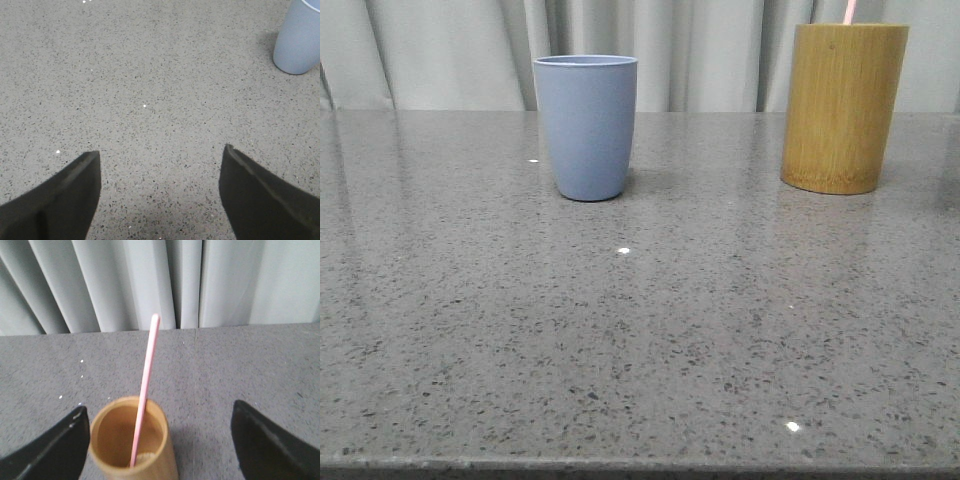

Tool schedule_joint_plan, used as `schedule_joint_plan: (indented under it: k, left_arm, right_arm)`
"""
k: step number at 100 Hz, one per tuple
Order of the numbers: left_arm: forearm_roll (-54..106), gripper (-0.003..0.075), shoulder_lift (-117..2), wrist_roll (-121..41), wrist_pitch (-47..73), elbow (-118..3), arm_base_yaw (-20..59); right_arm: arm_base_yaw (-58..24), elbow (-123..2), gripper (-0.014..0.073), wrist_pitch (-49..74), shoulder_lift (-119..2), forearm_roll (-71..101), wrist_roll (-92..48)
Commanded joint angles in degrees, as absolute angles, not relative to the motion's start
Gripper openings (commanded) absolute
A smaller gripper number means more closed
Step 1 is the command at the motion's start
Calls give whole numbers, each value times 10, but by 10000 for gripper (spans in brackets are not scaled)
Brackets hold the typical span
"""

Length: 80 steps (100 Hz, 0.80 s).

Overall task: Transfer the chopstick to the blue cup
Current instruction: 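Grasp the pink stick with the right gripper and lift it out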

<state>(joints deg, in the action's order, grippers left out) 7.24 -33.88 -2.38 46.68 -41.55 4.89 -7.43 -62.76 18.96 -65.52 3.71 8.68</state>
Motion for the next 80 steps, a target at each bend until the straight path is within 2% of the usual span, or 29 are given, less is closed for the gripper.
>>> schedule_joint_plan:
  k: [1, 36, 80]
  left_arm:
    - [80, 483, -339, -19, 426, -430, 49]
    - [80, 483, -339, -19, 426, -430, 49]
    - [80, 483, -339, -19, 426, -430, 49]
  right_arm:
    - [-75, -683, 582, 146, -691, 37, 79]
    - [-77, -780, 582, 164, -799, 62, 79]
    - [-79, -808, 582, 131, -865, 62, 79]
